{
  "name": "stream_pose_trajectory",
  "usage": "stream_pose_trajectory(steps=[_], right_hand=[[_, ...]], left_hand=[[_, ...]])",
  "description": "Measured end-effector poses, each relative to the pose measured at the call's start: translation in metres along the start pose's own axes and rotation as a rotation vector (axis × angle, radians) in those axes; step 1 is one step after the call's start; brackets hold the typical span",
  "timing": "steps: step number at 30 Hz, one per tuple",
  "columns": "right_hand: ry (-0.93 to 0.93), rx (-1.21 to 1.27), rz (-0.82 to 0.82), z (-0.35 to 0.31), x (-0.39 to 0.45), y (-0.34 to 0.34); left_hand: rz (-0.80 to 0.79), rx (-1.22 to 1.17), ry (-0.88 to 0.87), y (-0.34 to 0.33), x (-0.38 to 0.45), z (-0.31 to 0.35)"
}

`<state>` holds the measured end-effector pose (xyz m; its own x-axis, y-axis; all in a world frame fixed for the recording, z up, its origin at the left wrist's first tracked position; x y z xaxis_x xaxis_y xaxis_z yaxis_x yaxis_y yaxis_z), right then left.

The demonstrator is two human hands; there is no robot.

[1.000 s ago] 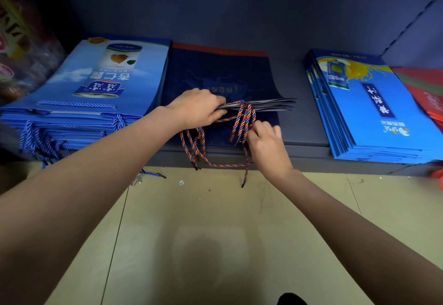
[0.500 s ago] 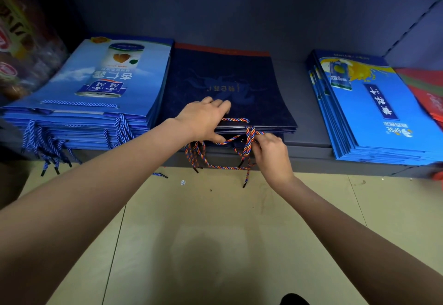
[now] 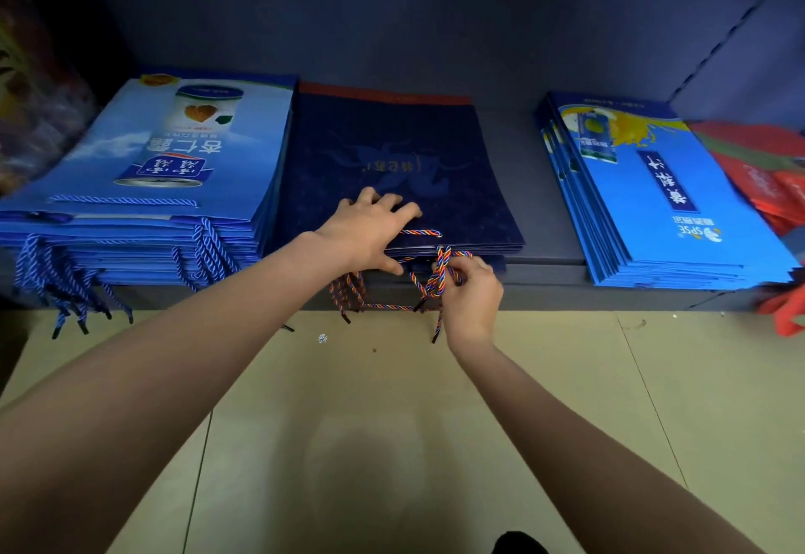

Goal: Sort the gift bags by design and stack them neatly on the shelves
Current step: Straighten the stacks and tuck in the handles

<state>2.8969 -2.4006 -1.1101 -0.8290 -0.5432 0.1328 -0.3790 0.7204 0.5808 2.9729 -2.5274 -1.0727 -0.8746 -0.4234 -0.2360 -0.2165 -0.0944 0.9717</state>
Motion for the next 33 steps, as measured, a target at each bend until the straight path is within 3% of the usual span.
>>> stream_pose_trajectory(steps=[3,6,12,15,17,20,22,29,33], right_hand=[[-0.118,0.013,0.053,0.006,-0.004,-0.001],[-0.112,0.054,0.072,0.001,-0.010,0.011],[0.392,-0.049,0.103,-0.045,-0.012,0.085],[0.684,-0.150,-0.087,-0.076,-0.003,0.064],[0.784,-0.281,-0.191,-0.074,0.002,0.033],[0.799,-0.433,-0.143,-0.055,0.009,0.018],[0.812,-0.455,-0.074,-0.046,0.008,0.023],[0.939,-0.425,0.036,-0.057,0.007,0.034],[1.009,-0.398,0.037,-0.066,0.014,0.041]], left_hand=[[-0.017,0.007,-0.022,0.004,0.001,0.000],[0.018,0.048,-0.052,0.009,-0.002,-0.001],[0.105,0.075,-0.083,0.015,-0.003,-0.006],[0.135,0.130,-0.092,0.013,-0.001,-0.005],[0.172,0.164,-0.104,0.014,-0.001,-0.004],[0.235,0.201,-0.109,0.016,-0.004,-0.006],[0.314,0.211,-0.129,0.020,-0.008,-0.004],[0.818,0.314,-0.288,0.018,-0.034,0.013],[0.887,0.321,-0.293,0.010,-0.043,0.010]])
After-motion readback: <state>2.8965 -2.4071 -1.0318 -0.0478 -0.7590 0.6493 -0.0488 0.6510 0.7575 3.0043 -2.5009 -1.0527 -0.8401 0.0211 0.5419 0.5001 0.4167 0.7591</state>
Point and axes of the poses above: each hand's wrist, its own x-axis towards the middle knuckle, its own y-axis out of the back of the hand, z = x × y, the point moved 6 cm from there along x, towards the middle knuckle, and after that the axes turned 5 degrees about x, right-handed, at the moved point
